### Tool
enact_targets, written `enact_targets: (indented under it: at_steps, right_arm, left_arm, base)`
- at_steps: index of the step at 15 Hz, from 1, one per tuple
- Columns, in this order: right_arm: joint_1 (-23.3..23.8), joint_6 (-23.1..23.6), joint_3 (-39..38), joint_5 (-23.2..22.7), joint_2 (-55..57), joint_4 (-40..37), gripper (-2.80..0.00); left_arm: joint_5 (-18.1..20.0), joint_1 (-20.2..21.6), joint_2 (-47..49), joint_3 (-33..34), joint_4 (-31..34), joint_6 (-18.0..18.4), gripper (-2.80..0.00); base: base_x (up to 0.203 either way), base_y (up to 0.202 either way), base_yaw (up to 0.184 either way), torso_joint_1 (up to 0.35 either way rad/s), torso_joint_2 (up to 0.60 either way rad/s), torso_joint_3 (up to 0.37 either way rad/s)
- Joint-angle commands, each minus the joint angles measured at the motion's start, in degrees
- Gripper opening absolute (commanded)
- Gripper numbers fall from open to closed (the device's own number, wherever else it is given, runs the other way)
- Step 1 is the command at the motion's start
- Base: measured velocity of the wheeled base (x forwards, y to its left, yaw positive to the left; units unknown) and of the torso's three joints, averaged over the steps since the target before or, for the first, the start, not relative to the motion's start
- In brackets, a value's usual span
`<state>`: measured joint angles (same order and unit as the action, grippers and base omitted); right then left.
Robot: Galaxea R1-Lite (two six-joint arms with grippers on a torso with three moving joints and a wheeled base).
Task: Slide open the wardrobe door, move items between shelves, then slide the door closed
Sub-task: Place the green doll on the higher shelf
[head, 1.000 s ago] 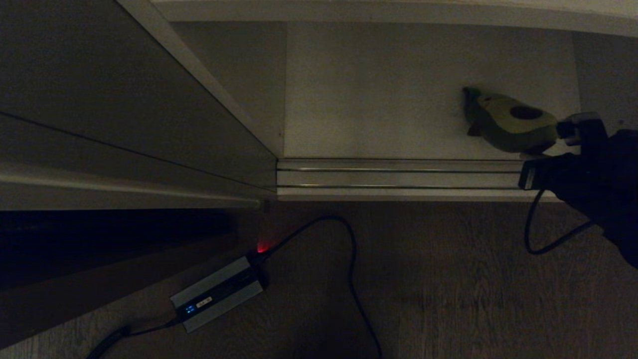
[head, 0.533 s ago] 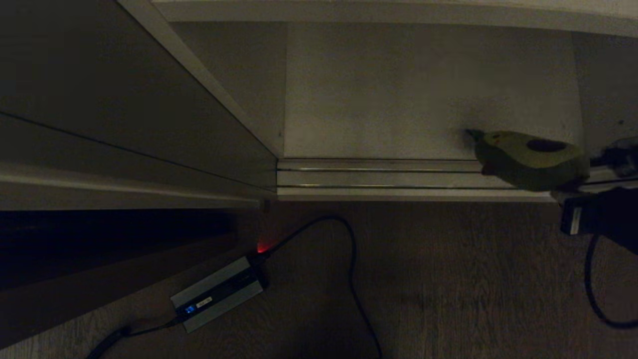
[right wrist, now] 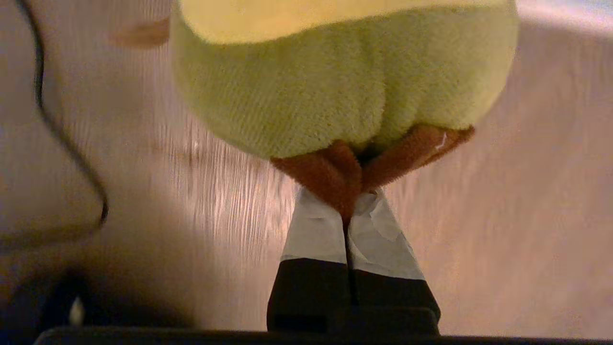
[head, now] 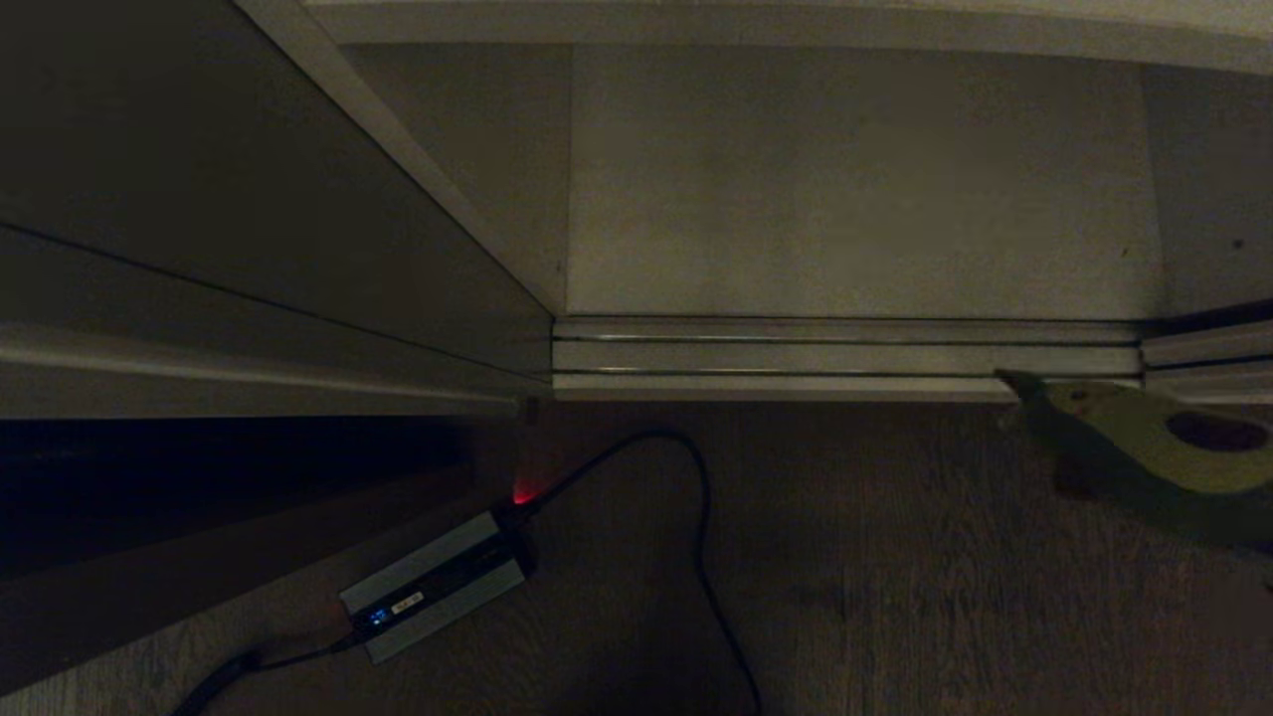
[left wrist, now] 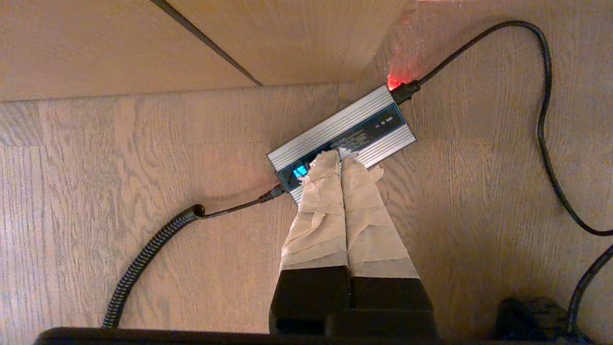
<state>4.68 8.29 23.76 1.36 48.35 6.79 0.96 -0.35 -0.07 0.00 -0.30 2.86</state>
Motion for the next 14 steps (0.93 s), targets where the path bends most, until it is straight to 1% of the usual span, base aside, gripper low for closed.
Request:
enact_targets:
  at_steps: [1,2,4,7,9,11,14]
  right_arm:
    - [0.33,-0.27,1.39,0.08,-13.23,-13.99,-2.8]
    - [0.49,-0.97,3.99,0.11,-15.92,-20.19,-2.8]
    - [0.64,-3.23,10.44,0.22,-19.66,-30.04,-2.8]
    - [0.68,-4.82,19.49,0.3,-23.63,-40.36,-2.8]
    - [0.72,-5.03,24.95,0.31,-26.0,-45.88,-2.8]
    - [0.84,-4.98,29.45,0.46,-27.13,-49.41,-2.8]
    - [0.94,-4.79,35.33,5.26,-26.39,-50.31,-2.8]
  left_arm:
    - [0.0,0.0,0.07,0.0,-0.05,0.04,-2.8]
    - [0.0,0.0,0.07,0.0,-0.05,0.04,-2.8]
    - [0.0,0.0,0.07,0.07,-0.05,0.04,-2.8]
    - [0.0,0.0,0.07,0.01,-0.05,0.04,-2.8]
    - [0.0,0.0,0.07,0.05,-0.05,0.04,-2.8]
    - [0.0,0.0,0.07,0.09,-0.05,0.04,-2.8]
    - [0.0,0.0,0.07,0.0,-0.05,0.04,-2.8]
  base:
    - [0.0,0.0,0.0,0.0,0.0,0.0]
    - [0.0,0.0,0.0,0.0,0.0,0.0]
    - [0.0,0.0,0.0,0.0,0.0,0.0]
    - [0.0,0.0,0.0,0.0,0.0,0.0]
    - [0.0,0.0,0.0,0.0,0.0,0.0]
    - [0.0,0.0,0.0,0.0,0.0,0.0]
    - [0.0,0.0,0.0,0.0,0.0,0.0]
